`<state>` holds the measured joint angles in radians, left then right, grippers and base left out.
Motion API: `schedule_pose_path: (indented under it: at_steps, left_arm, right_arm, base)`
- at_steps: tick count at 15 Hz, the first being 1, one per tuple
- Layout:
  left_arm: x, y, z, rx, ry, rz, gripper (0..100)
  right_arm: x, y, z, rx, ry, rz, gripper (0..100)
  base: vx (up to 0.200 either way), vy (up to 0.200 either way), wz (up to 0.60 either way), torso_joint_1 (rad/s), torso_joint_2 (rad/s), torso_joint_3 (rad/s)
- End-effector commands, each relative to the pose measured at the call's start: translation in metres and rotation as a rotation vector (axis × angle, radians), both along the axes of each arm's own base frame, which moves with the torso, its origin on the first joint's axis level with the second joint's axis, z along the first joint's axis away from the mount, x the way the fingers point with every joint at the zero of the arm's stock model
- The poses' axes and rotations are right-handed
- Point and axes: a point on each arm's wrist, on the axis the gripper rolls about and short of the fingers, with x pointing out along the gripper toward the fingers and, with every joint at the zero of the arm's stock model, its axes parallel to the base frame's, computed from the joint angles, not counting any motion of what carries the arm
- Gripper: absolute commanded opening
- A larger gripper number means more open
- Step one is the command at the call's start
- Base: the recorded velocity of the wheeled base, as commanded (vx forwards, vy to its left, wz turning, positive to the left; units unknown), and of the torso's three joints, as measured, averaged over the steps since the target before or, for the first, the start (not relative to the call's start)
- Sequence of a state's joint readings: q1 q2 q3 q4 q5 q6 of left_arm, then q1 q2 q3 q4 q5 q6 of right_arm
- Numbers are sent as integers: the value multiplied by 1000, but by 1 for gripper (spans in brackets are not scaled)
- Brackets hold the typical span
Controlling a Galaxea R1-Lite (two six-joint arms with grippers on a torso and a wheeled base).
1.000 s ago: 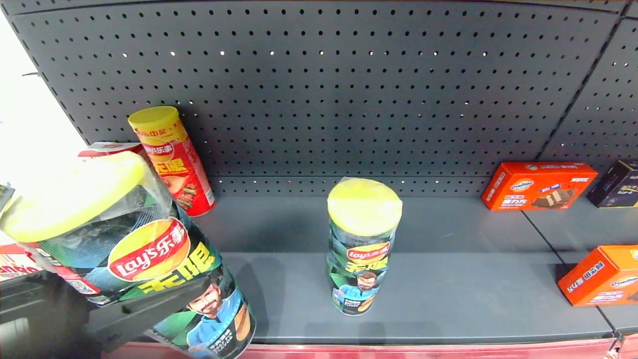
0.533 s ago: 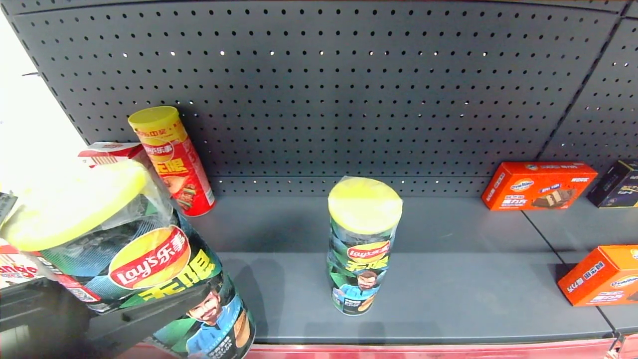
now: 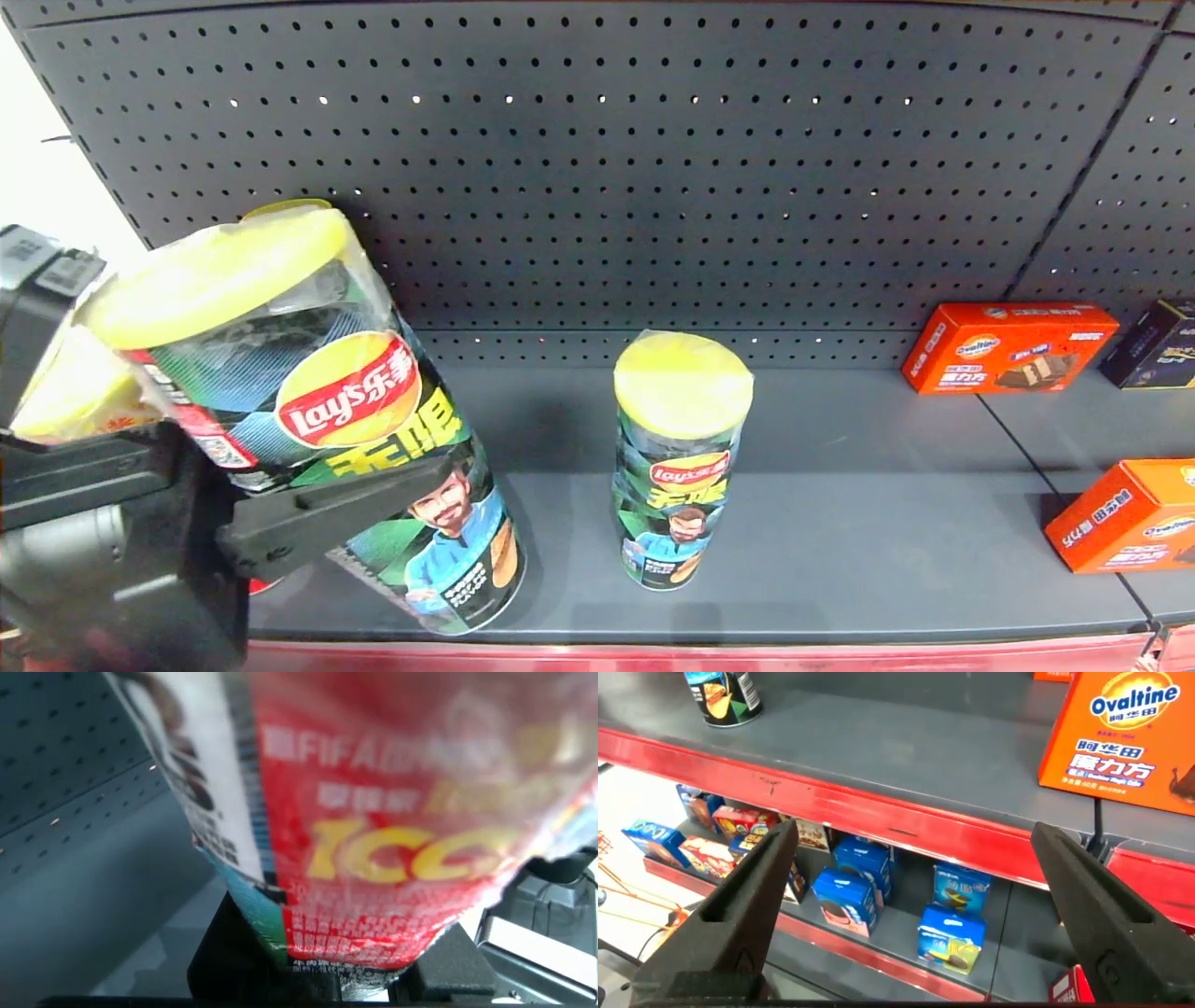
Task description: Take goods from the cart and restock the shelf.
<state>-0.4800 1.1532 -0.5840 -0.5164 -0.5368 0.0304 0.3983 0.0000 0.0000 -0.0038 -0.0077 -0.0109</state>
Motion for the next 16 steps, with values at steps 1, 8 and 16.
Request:
schedule_pose_path:
  at_steps: [1, 8, 16]
  left_arm:
    - [17, -13, -1, 17, 28, -11, 0]
    - [42, -20, 11, 56, 100, 15, 0]
    - [110, -35, 14, 183, -45, -12, 0]
  right_arm:
    - [0, 0, 0, 0, -1, 1, 100]
    - [0, 0, 0, 0, -1, 1, 100]
    - [0, 0, 0, 0, -1, 1, 100]
  base:
    - [0, 0, 0, 0, 0, 0]
    - [0, 0, 0, 0, 0, 0]
    - [0, 0, 0, 0, 0, 0]
